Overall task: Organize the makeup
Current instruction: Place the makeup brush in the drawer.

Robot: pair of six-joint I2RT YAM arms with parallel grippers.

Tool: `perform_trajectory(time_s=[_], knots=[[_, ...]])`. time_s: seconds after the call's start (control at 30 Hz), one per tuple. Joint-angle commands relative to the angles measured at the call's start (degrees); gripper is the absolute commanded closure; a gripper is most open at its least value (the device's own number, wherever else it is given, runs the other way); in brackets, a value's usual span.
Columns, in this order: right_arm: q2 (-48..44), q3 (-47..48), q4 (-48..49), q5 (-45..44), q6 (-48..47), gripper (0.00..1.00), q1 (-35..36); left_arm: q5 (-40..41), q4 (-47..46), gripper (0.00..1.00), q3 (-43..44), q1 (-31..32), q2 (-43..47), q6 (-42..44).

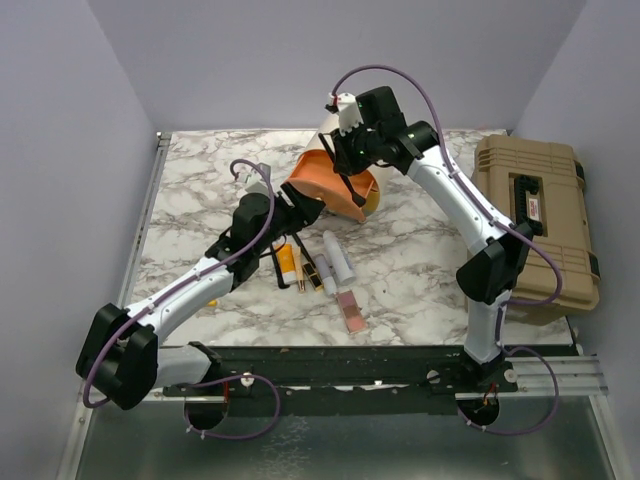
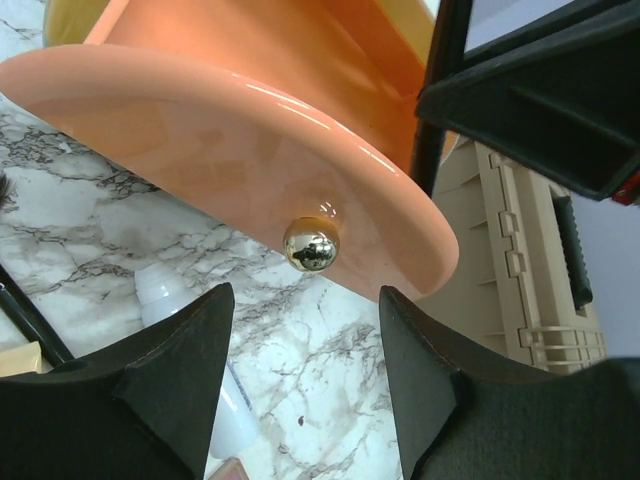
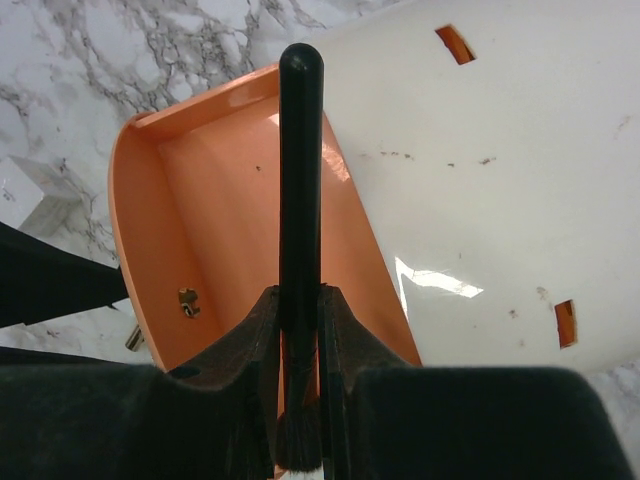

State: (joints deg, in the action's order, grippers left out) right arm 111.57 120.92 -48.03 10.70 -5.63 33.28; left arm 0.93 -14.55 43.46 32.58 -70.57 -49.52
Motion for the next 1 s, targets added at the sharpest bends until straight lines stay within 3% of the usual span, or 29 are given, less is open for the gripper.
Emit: perform_trajectory(time_s=[0.0,0.33,0.7,0.97], knots=[[2.8,3.2,-4.5,0.9,-1.4,0.87,0.1,-0.5,-2.6,0.39,-0.1,-0.6,-0.2,-1.0],[3.3,2.8,-4.9,-1.1,0.5,0.80,0.1,-0.9,-3.6,0.39,-1.0,-1.1,-0.5,-2.9],[2.3,2.7,-3.5,-2.1,1.8,0.64,0.1,-3.4,-3.8,0.40,-0.4,-1.9,-0.5,-2.4],[0.9,2.0,-2.1,-2.2,2.5,0.64,0.1,-4.0,-2.9,0.41,0.1,-2.2,-0.6,-1.1]])
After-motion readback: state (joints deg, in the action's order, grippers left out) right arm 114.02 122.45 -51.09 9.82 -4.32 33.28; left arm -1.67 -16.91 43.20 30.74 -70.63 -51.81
